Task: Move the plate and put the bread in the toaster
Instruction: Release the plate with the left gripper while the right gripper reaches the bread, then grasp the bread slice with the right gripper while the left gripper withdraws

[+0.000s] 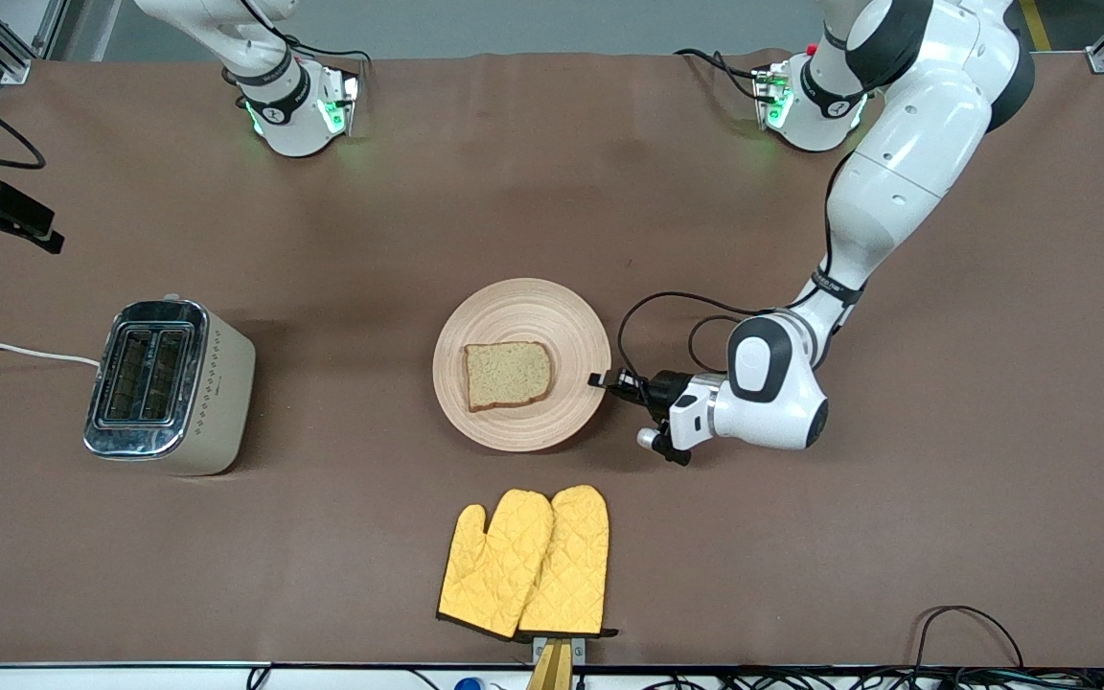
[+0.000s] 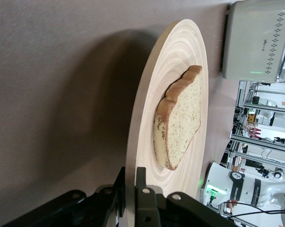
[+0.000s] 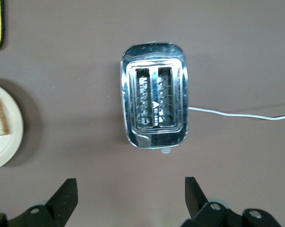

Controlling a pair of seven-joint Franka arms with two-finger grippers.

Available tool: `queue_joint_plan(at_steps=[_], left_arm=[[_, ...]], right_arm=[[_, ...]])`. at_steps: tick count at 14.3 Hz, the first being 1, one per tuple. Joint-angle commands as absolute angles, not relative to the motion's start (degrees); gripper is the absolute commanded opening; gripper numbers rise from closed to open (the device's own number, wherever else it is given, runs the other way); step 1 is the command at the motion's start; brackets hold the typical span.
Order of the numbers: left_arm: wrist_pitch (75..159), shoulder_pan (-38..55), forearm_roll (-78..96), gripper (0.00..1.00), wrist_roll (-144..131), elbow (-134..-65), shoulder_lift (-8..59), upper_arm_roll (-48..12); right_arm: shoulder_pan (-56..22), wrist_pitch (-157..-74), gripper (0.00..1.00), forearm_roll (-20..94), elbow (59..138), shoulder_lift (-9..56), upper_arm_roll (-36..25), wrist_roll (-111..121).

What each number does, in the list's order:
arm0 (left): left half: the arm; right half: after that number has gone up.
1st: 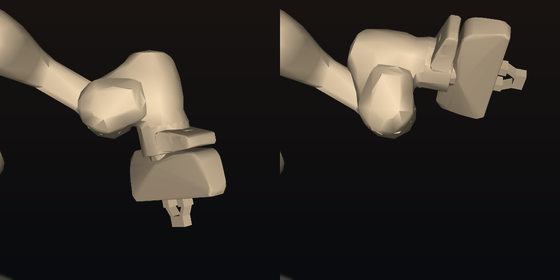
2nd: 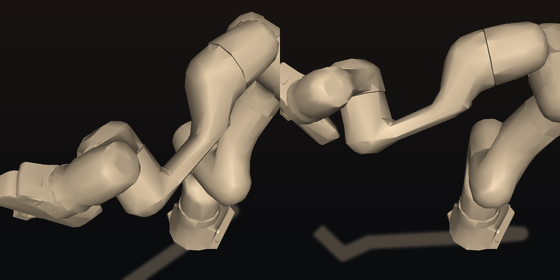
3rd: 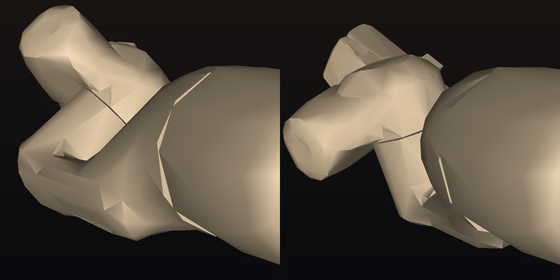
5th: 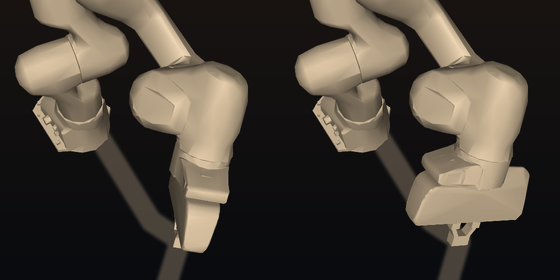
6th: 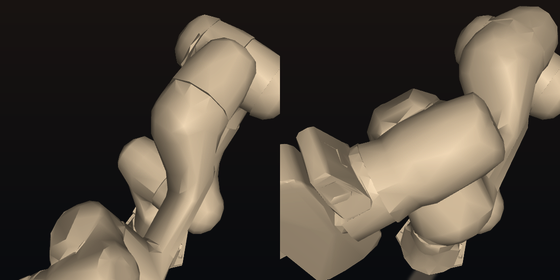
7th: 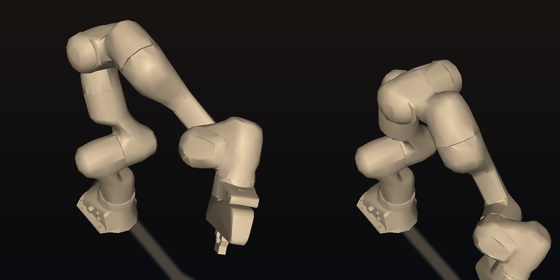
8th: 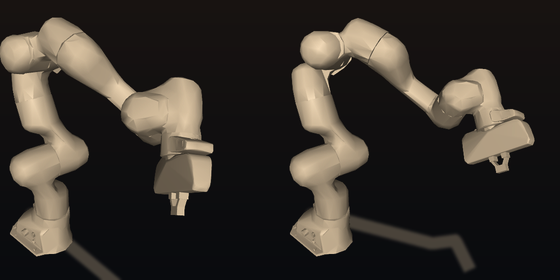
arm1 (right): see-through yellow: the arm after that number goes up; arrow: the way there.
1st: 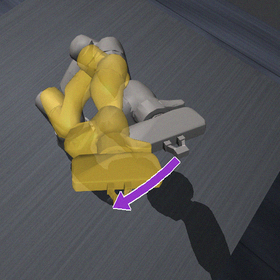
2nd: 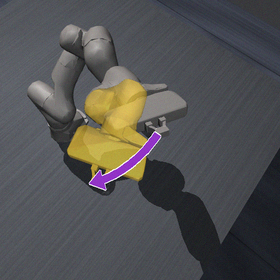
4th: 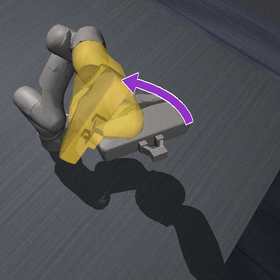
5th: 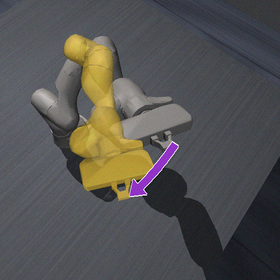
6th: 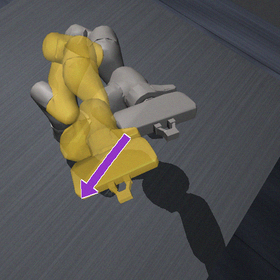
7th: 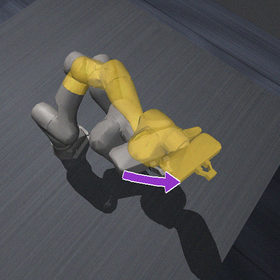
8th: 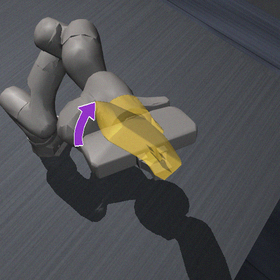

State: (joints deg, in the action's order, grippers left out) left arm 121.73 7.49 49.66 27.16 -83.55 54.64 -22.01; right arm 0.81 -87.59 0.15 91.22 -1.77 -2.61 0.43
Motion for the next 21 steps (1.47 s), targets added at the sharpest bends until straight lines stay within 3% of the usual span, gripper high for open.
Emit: queue_joint_plan(at_steps=[1,2,5,9,13,17,21], left_arm=[[121.7,7.5,51.7,0.13,27.7,-83.7,54.9,-22.1],[121.7,7.6,51.6,0.27,27.3,-83.6,54.8,-22.1],[121.7,6.9,49.1,0.99,22.6,-83.1,54.1,-21.3],[121.5,3.2,41.4,1.0,9.9,-81.7,49.1,-19.8],[121.2,-0.8,28.2,1.0,0.1,-80.5,43.2,-19.8],[117.3,-3.2,12.4,1.0,-6.4,-80.9,36.1,-19.8],[110.2,-3.0,-4.4,1.0,-14.0,-80.9,26.3,-19.9]], right_arm=[[-1.7,-87.9,1.0,3.3,92.1,-0.9,-2.5,-0.8],[-2.8,-88.2,1.0,3.9,92.2,0.3,-2.5,-1.5],[-7.5,-94.1,1.0,5.8,95.7,1.7,-2.4,-8.1],[-17.5,-107.2,1.0,8.7,102.9,4.4,-2.4,-16.7],[-28.2,-119.1,1.0,8.6,102.7,14.3,-2.5,-28.0],[-33.7,-130.7,0.98,8.6,102.3,25.2,-2.5,-30.8],[-35.0,-137.9,0.7,8.6,101.9,31.8,-2.5,-31.3]])
